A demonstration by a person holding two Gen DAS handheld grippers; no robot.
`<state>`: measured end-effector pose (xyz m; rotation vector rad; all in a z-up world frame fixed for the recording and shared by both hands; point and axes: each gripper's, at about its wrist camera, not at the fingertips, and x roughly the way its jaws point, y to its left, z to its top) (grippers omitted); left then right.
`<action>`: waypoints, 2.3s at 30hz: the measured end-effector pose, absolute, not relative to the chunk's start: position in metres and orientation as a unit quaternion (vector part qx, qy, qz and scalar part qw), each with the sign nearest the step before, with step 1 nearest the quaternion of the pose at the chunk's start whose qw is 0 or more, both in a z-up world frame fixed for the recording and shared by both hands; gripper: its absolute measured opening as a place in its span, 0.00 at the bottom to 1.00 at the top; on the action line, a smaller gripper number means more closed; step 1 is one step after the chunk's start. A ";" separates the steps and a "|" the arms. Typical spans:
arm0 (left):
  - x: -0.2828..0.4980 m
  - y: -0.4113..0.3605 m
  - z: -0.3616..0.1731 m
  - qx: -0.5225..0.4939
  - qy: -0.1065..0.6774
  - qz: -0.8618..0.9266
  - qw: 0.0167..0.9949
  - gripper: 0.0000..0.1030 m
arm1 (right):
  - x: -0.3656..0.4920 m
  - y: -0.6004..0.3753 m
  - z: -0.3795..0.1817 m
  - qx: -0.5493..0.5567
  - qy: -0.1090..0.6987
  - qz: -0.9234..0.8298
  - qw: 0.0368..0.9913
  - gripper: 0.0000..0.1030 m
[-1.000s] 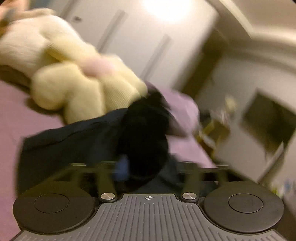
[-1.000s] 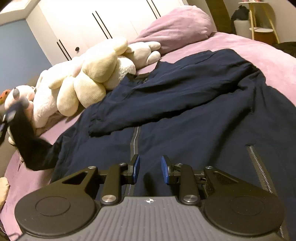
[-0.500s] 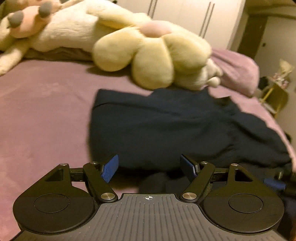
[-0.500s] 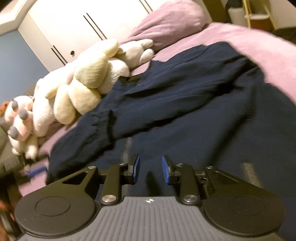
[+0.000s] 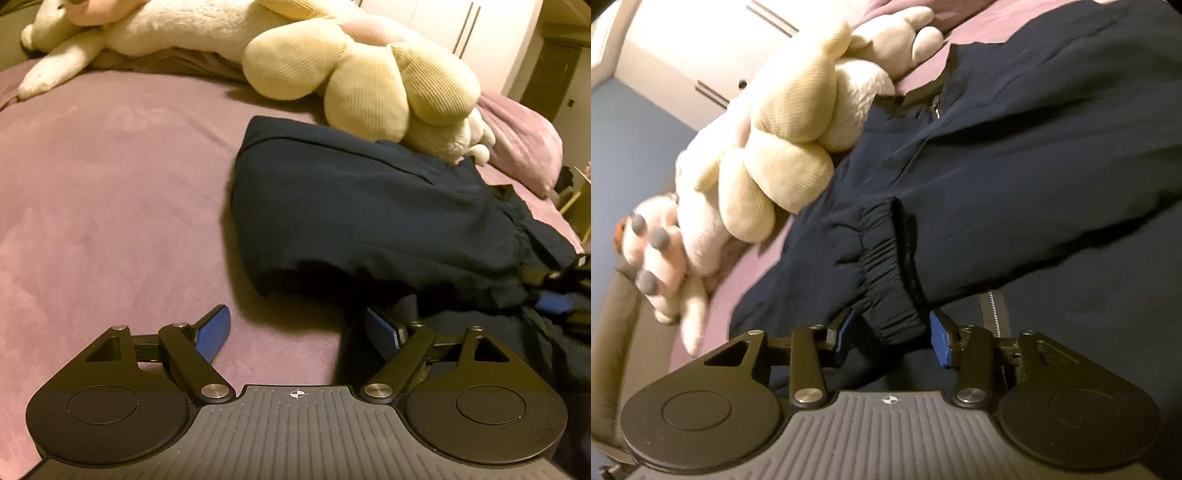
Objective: Fold large clothes
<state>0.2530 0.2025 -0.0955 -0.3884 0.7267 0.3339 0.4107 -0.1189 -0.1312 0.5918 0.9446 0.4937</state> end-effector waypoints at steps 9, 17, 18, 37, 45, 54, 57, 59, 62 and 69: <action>0.275 0.186 -0.076 -0.167 0.332 0.154 0.915 0.87 | 0.377 -0.156 -0.012 0.270 0.257 0.279 0.885 0.07; 0.308 0.145 -0.080 -0.124 0.349 0.125 0.921 0.87 | 0.391 -0.228 -0.009 0.165 0.216 0.126 0.954 0.07; 0.310 0.142 -0.082 -0.114 0.351 0.126 0.921 0.87 | 0.397 -0.236 -0.020 0.164 0.232 0.104 0.953 0.08; 0.326 0.134 -0.095 -0.042 0.370 0.164 0.913 0.94 | 0.405 -0.262 -0.079 0.200 0.286 0.074 0.934 0.14; 0.312 0.138 -0.080 -0.065 0.361 0.152 0.918 0.93 | 0.427 -0.280 -0.083 0.146 0.309 0.009 0.940 0.26; 0.363 0.105 -0.047 -0.091 0.277 0.125 0.948 0.90 | 0.415 -0.245 -0.072 0.116 0.250 0.046 0.960 0.20; 0.385 0.083 -0.067 -0.058 0.276 0.137 0.950 0.87 | 0.424 -0.199 -0.083 0.070 0.256 0.101 0.959 0.10; 0.397 0.074 -0.086 -0.029 0.290 0.143 0.946 0.88 | 0.438 -0.178 -0.099 0.045 0.262 0.096 0.959 0.05; 0.402 0.073 -0.109 -0.006 0.289 0.147 0.946 0.94 | 0.456 -0.168 -0.133 0.018 0.301 0.075 0.951 0.00; 0.392 0.097 -0.097 -0.013 0.279 0.152 0.948 0.96 | 0.460 -0.172 -0.135 -0.049 0.276 0.077 0.957 0.00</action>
